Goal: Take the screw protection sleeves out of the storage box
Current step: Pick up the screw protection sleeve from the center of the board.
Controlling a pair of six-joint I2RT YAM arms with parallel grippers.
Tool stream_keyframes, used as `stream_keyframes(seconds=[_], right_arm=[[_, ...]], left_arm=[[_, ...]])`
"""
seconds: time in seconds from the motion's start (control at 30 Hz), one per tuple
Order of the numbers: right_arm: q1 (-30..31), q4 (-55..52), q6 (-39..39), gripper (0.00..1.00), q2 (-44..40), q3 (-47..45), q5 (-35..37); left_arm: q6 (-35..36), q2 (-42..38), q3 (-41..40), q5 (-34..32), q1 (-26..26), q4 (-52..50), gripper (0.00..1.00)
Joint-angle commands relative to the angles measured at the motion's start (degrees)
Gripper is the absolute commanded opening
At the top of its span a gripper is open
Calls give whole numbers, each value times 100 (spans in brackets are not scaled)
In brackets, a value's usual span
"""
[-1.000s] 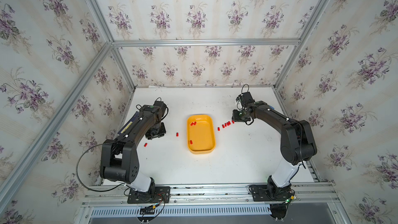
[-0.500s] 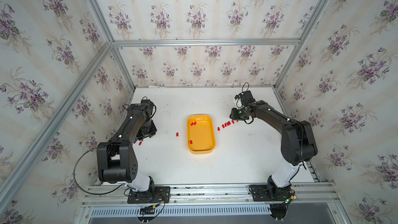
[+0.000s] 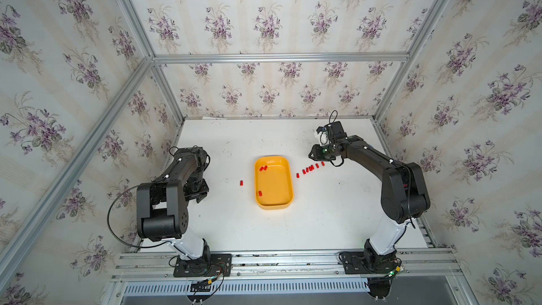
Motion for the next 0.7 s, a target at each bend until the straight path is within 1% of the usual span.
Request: stream_keyframes(seconds=[0.0, 0.2, 0.33, 0.4, 0.47, 0.57, 0.67], right_arm=[[-3, 109, -15, 37, 59, -14, -181], [-5, 105, -12, 37, 57, 21, -270], [0, 124, -46, 37, 91, 28, -226], [0, 111, -58, 37, 148, 46, -201], [-6, 110, -60, 37, 188, 52, -203], [0, 76, -90, 37, 218, 56, -187], [-10, 104, -110, 37, 199, 56, -206]], left_arm=[[-226, -103, -253, -160, 40, 292, 48], [-386, 11, -465, -236, 108, 575, 46], [-395, -316, -505, -292, 198, 913, 45], [-219, -388, -448, -197, 240, 1194, 45], [-122, -212, -189, -264, 282, 1098, 43], [27, 90, 178, -485, 351, 869, 38], [123, 227, 295, -561, 536, 949, 34]])
